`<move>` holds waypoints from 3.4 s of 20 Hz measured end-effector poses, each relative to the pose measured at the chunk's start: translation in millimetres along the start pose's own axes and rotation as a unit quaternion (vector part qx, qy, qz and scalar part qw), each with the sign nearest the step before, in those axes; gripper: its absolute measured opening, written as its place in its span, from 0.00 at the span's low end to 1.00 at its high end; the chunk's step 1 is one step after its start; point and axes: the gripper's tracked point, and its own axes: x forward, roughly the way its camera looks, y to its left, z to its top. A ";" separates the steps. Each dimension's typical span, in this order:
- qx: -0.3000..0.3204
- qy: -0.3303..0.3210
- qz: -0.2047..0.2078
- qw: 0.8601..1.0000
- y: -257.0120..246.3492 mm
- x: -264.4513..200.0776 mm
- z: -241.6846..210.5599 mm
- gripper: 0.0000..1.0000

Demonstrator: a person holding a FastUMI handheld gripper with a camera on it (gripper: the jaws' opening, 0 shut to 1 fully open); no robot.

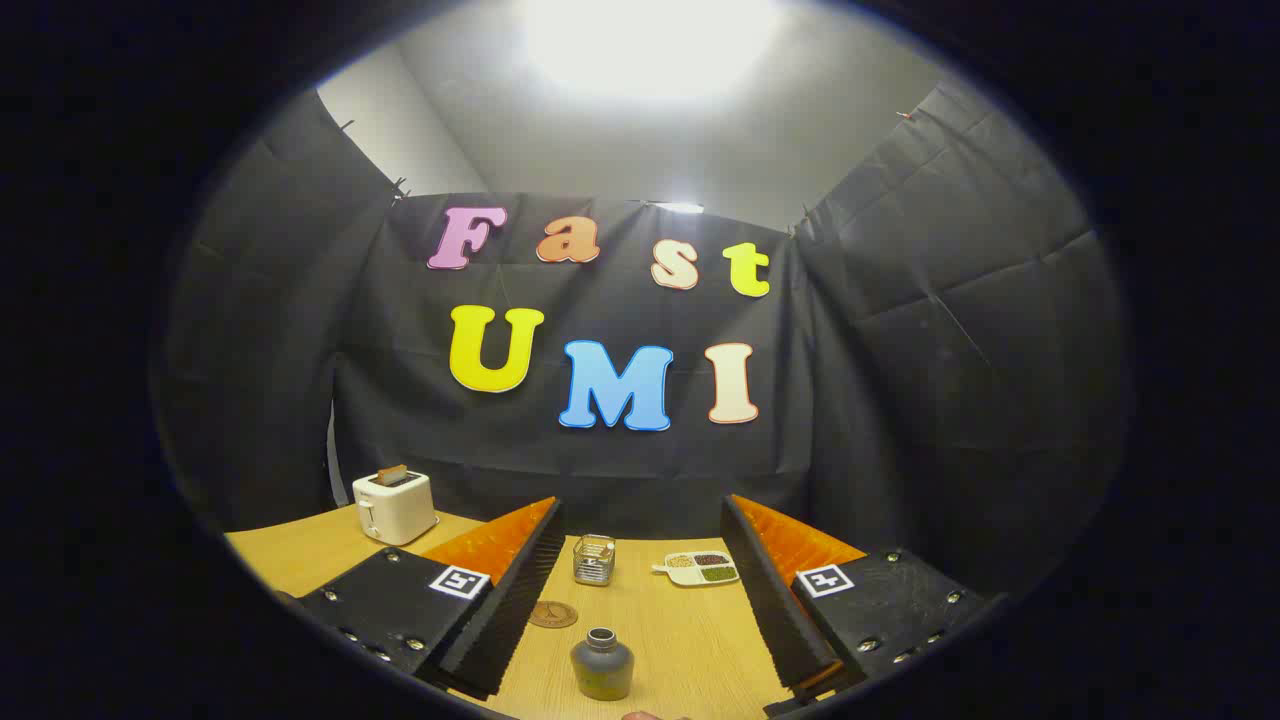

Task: Take the bottle from table, then pour the juice into the cup, finally place the bottle on the coaster

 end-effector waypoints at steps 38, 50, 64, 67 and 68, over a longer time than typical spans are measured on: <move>0.027 0.028 0.059 0.998 7.0 29.1 -101.4 0.96; 0.015 0.154 0.099 0.983 30.6 32.7 -224.8 0.96; 0.016 0.244 0.096 0.965 44.0 37.1 -305.4 0.97; 0.020 0.258 0.095 0.961 47.3 34.0 -313.9 0.90; 0.021 0.265 0.097 0.959 49.4 32.5 -318.7 0.89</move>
